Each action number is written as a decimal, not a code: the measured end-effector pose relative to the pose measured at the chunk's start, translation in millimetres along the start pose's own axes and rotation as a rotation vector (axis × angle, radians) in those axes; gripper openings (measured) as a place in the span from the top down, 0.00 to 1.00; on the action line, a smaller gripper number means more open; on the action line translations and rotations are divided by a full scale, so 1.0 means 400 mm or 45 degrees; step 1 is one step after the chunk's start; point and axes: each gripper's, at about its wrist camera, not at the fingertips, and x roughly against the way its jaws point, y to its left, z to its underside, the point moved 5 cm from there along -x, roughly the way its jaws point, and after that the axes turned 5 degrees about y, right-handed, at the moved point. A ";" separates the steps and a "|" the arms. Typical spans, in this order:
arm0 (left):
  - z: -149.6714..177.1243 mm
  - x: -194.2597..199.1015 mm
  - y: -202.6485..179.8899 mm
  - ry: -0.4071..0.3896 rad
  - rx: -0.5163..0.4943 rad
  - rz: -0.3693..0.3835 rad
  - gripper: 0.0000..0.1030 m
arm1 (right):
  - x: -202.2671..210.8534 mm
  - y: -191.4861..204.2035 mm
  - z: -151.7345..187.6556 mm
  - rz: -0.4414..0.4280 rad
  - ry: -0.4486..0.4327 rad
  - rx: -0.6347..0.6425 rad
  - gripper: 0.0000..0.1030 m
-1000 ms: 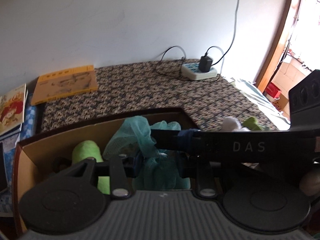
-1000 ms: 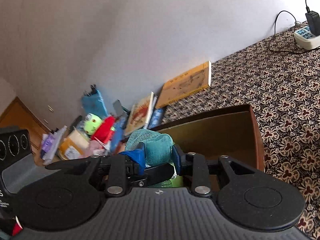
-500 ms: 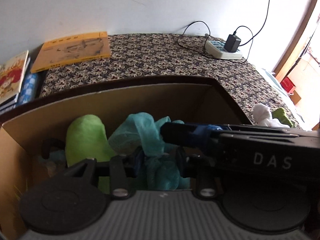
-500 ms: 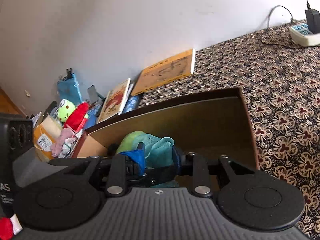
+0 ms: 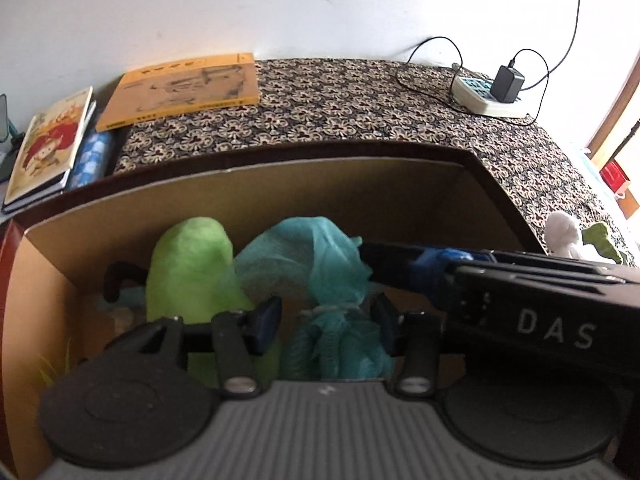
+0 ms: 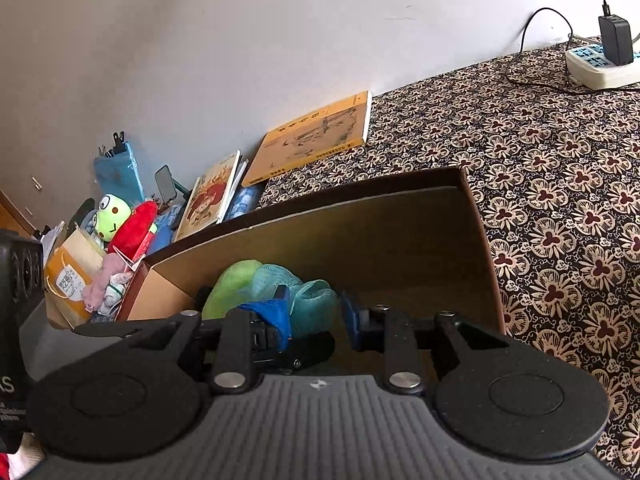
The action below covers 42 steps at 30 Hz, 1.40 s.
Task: Organize soft objects
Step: 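Carry the teal mesh pouf into the cardboard box and open the left gripper, then move the left gripper back to the pile toward the light blue pouch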
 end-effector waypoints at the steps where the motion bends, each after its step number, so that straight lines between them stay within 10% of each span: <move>1: 0.000 0.000 0.002 0.000 0.004 -0.004 0.48 | 0.000 0.001 0.000 0.006 -0.001 0.003 0.90; 42: -0.011 0.032 0.027 -0.111 0.065 -0.166 0.36 | 0.040 0.016 0.011 -0.051 -0.144 -0.017 0.87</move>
